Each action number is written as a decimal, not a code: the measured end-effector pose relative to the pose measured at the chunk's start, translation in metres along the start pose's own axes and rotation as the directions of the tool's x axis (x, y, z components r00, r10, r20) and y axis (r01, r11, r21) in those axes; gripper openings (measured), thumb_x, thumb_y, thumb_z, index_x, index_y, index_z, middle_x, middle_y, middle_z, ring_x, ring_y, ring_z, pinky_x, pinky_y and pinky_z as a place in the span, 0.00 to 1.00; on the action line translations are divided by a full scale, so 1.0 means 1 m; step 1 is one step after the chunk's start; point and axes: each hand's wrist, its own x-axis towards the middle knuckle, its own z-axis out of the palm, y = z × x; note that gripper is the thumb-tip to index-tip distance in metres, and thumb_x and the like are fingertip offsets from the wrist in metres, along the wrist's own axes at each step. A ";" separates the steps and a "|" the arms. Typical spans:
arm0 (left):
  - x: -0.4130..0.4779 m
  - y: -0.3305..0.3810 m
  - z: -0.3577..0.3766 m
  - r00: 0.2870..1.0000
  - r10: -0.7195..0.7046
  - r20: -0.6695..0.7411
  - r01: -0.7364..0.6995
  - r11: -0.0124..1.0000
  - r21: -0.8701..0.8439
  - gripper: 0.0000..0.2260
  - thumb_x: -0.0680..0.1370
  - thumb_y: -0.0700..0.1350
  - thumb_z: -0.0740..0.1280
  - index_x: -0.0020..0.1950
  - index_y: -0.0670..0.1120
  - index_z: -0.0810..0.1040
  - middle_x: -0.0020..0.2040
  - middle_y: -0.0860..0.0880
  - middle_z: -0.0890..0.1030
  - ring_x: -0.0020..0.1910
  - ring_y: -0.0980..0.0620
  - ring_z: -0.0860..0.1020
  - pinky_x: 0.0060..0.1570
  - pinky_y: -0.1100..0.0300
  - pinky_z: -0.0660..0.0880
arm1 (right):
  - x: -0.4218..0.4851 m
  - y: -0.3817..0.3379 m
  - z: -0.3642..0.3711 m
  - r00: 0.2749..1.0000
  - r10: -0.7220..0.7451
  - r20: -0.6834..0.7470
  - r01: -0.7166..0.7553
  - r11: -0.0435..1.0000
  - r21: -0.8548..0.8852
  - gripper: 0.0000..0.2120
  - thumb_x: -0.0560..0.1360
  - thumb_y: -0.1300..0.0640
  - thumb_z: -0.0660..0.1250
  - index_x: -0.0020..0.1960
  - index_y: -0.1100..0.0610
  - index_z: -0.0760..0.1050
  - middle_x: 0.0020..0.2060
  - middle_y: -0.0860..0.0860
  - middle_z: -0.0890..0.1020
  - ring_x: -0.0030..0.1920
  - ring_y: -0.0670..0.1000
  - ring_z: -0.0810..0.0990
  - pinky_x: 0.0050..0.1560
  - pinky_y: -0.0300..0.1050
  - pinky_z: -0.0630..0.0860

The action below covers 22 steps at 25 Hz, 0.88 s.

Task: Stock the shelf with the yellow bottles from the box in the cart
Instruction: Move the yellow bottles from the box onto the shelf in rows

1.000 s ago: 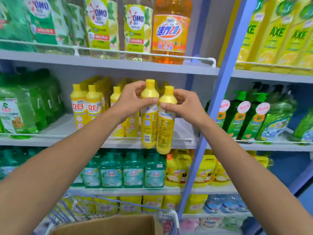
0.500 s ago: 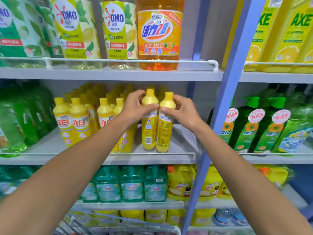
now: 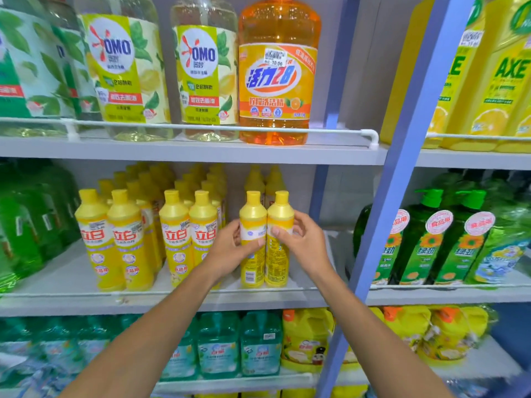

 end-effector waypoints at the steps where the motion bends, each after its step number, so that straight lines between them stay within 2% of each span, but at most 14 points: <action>1: -0.006 -0.010 0.001 1.000 -0.006 0.010 0.007 1.000 -0.020 0.24 0.74 0.43 0.77 0.68 0.48 0.76 0.63 0.53 0.83 0.65 0.54 0.79 0.65 0.55 0.76 | -0.004 0.003 0.002 1.000 -0.002 -0.013 0.002 1.000 0.007 0.27 0.70 0.59 0.80 0.66 0.58 0.76 0.56 0.52 0.86 0.58 0.50 0.85 0.58 0.47 0.81; 3: -0.015 -0.025 0.001 1.000 -0.010 0.003 0.010 0.998 -0.056 0.24 0.75 0.44 0.76 0.70 0.50 0.75 0.66 0.55 0.81 0.68 0.56 0.77 0.69 0.55 0.72 | -0.007 0.007 0.002 1.000 0.014 -0.005 -0.014 1.000 0.024 0.27 0.71 0.59 0.80 0.66 0.58 0.75 0.57 0.52 0.85 0.59 0.50 0.84 0.60 0.47 0.81; 6: -0.019 -0.030 0.001 0.999 -0.001 -0.037 -0.001 0.999 -0.052 0.23 0.76 0.45 0.76 0.70 0.50 0.76 0.65 0.55 0.81 0.68 0.56 0.77 0.70 0.55 0.71 | 0.002 0.004 -0.009 0.990 0.052 0.129 -0.053 0.999 0.003 0.24 0.74 0.62 0.77 0.68 0.57 0.74 0.59 0.51 0.85 0.61 0.50 0.83 0.63 0.47 0.79; 9: -0.015 -0.026 0.005 0.993 0.005 -0.122 -0.008 1.000 -0.026 0.22 0.73 0.42 0.78 0.65 0.47 0.76 0.60 0.52 0.83 0.60 0.55 0.81 0.63 0.56 0.78 | 0.006 0.000 -0.020 0.961 0.063 0.269 -0.073 0.997 0.025 0.21 0.77 0.65 0.71 0.69 0.58 0.73 0.61 0.50 0.84 0.63 0.50 0.82 0.60 0.42 0.79; 12: -0.009 -0.025 0.011 0.982 0.009 -0.189 -0.001 0.999 0.044 0.23 0.70 0.44 0.80 0.61 0.48 0.75 0.56 0.52 0.84 0.55 0.54 0.83 0.55 0.55 0.82 | 0.001 -0.003 -0.020 0.952 0.076 0.298 -0.088 0.996 0.025 0.22 0.79 0.63 0.70 0.72 0.57 0.71 0.63 0.51 0.83 0.64 0.50 0.81 0.60 0.41 0.79; 13: -0.008 -0.027 0.011 0.979 0.004 -0.203 0.013 0.997 0.080 0.24 0.70 0.46 0.81 0.61 0.49 0.74 0.56 0.52 0.83 0.54 0.54 0.83 0.55 0.54 0.82 | -0.004 -0.004 -0.018 0.955 0.081 0.284 -0.090 0.996 0.017 0.23 0.79 0.61 0.70 0.73 0.57 0.71 0.64 0.50 0.82 0.65 0.49 0.81 0.60 0.42 0.79; 15: -0.007 -0.027 0.010 0.981 -0.011 -0.192 0.035 0.992 0.119 0.26 0.69 0.49 0.81 0.62 0.50 0.73 0.57 0.53 0.83 0.55 0.54 0.83 0.55 0.51 0.82 | -0.012 -0.006 -0.015 0.984 0.072 0.163 -0.067 0.997 -0.041 0.27 0.76 0.56 0.75 0.72 0.55 0.71 0.63 0.47 0.82 0.63 0.45 0.81 0.59 0.42 0.81; 18: -0.005 -0.024 0.003 0.998 -0.002 -0.065 0.007 0.998 0.070 0.28 0.73 0.46 0.78 0.69 0.52 0.70 0.62 0.55 0.80 0.60 0.56 0.81 0.59 0.53 0.81 | -0.022 -0.011 -0.005 0.998 0.031 -0.048 -0.040 0.982 -0.187 0.28 0.69 0.49 0.81 0.65 0.52 0.75 0.56 0.43 0.83 0.54 0.36 0.81 0.49 0.33 0.80; 20: -0.004 -0.026 -0.002 1.000 0.013 -0.027 -0.011 0.996 0.087 0.26 0.74 0.44 0.77 0.69 0.52 0.72 0.62 0.55 0.81 0.61 0.56 0.80 0.60 0.54 0.80 | -0.024 -0.009 0.003 0.997 -0.004 -0.075 -0.016 0.965 -0.263 0.27 0.67 0.48 0.82 0.61 0.49 0.74 0.53 0.41 0.82 0.52 0.35 0.81 0.48 0.31 0.80; 22: -0.006 -0.030 -0.001 0.998 0.025 -0.064 -0.014 0.986 0.167 0.23 0.74 0.46 0.77 0.67 0.50 0.75 0.60 0.55 0.83 0.59 0.57 0.81 0.60 0.54 0.80 | -0.020 -0.004 0.002 0.999 0.017 -0.049 -0.030 0.961 -0.274 0.25 0.68 0.51 0.81 0.61 0.51 0.75 0.54 0.44 0.84 0.53 0.38 0.82 0.54 0.37 0.82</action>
